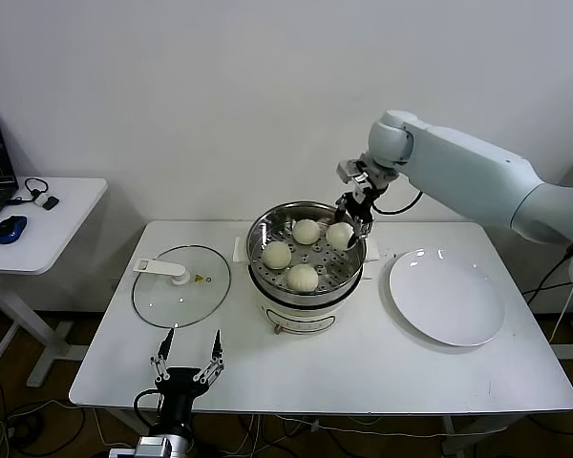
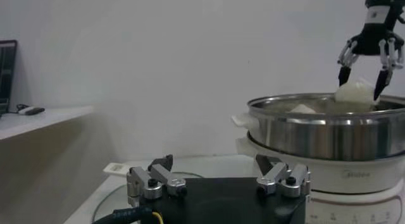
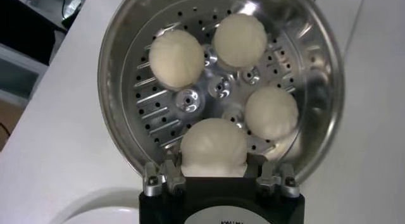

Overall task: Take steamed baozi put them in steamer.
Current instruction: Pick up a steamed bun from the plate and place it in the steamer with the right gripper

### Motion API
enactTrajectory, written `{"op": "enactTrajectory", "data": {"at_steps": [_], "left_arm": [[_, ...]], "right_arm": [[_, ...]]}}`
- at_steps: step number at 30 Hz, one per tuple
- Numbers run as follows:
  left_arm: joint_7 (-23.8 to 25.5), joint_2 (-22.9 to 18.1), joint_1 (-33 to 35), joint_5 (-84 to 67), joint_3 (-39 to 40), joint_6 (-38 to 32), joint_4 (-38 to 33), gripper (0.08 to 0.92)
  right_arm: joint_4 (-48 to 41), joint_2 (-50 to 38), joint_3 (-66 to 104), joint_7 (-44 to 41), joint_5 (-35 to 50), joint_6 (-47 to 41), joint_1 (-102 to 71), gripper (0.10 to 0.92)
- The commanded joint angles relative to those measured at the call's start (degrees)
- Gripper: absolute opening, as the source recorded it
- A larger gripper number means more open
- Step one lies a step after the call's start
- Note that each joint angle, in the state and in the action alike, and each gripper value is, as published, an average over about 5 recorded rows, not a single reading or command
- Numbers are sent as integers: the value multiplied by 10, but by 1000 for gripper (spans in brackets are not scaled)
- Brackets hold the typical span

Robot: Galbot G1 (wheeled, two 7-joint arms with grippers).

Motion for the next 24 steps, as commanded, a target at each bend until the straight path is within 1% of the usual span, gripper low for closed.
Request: {"op": "enactTrajectory", "data": {"at_steps": [1, 24], "left_arm": [[0, 1, -1, 0, 0, 0, 3, 823], [0, 1, 0, 1, 2, 0, 1, 823]], "right_arm": [[-13, 14, 5, 3, -20, -4, -38, 674], [-29, 27, 16, 11, -33, 0, -49, 679]]}}
